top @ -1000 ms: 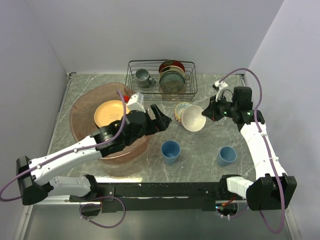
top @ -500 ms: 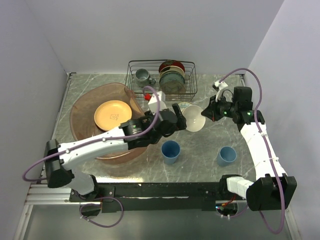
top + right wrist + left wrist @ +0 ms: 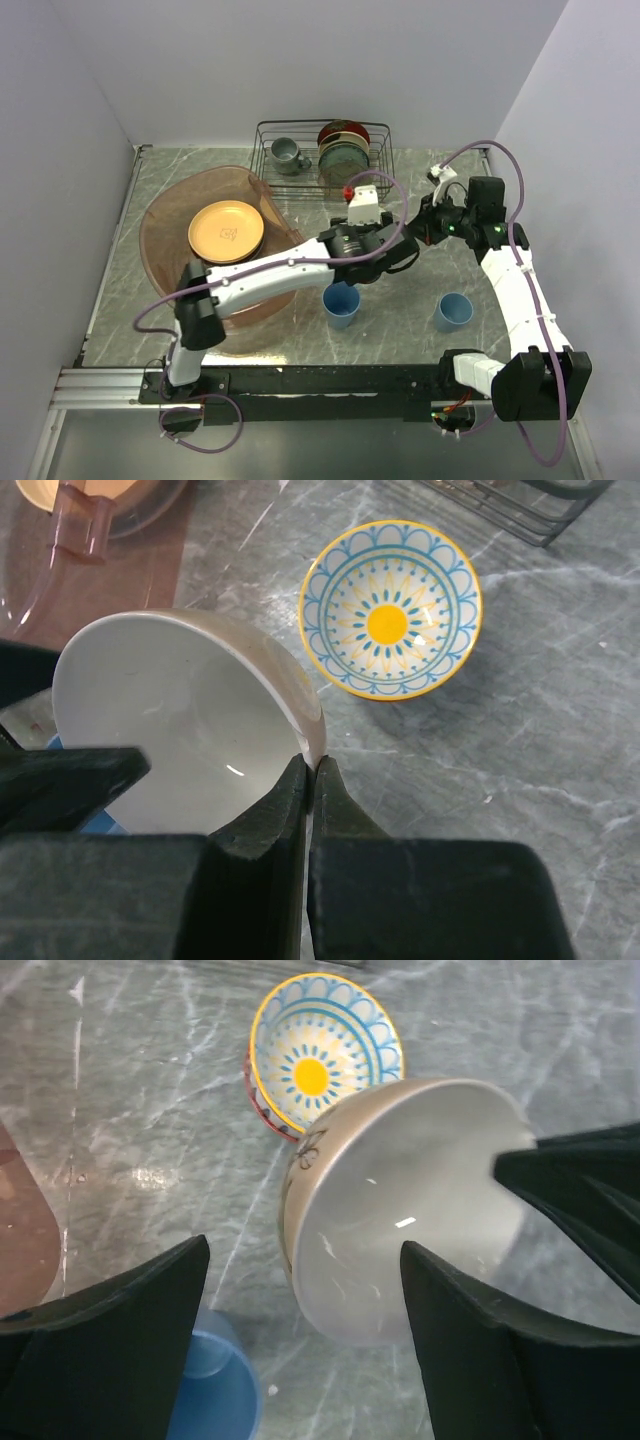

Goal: Place the mixed dishes into the plastic bin
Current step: Pick up the bowl from the center of the board, then place the bowl in the plastic bin.

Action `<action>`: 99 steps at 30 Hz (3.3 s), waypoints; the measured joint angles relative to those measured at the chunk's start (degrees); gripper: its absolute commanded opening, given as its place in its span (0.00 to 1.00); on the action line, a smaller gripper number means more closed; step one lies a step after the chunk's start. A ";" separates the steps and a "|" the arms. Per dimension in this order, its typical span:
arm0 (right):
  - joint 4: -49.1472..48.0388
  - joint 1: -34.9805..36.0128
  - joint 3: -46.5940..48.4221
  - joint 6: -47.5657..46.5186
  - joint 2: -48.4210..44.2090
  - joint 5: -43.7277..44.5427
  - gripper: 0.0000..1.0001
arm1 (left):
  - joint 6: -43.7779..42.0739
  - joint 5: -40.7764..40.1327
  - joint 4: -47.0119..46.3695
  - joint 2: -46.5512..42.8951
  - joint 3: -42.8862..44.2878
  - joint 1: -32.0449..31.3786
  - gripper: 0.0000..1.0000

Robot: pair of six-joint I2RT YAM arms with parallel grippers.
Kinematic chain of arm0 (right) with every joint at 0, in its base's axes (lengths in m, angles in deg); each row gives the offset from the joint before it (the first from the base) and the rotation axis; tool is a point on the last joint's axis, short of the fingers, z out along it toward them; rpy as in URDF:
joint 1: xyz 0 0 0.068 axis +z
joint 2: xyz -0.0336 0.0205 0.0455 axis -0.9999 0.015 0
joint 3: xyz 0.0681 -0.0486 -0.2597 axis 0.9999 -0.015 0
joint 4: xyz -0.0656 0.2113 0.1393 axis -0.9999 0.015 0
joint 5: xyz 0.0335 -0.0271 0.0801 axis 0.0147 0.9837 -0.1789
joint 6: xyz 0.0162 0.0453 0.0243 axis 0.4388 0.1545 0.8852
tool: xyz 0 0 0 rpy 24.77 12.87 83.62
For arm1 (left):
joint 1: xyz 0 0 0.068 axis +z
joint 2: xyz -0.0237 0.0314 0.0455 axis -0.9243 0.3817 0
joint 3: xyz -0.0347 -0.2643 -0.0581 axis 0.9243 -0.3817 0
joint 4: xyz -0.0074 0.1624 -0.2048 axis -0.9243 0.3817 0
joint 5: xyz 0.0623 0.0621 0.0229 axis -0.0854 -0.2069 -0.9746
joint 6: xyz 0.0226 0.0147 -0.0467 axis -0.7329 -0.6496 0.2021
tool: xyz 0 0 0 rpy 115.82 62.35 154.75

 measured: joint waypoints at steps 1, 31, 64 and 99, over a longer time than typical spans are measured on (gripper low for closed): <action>-0.09 -0.37 0.00 0.00 0.00 0.02 0.00 | 0.66 -0.81 1.68 1.70 1.88 -0.02 0.68; -6.01 -4.20 -5.77 -1.49 -8.68 -15.56 1.00 | -12.87 8.50 -16.06 -28.50 -31.87 6.62 0.01; -8.24 -5.92 -7.13 0.00 -9.57 -15.58 1.00 | -14.47 19.61 -15.87 -53.96 -56.68 40.61 0.01; -8.20 -5.92 -7.13 -0.04 -8.57 -14.62 1.00 | -16.85 38.71 -26.71 -34.16 -64.65 44.85 0.16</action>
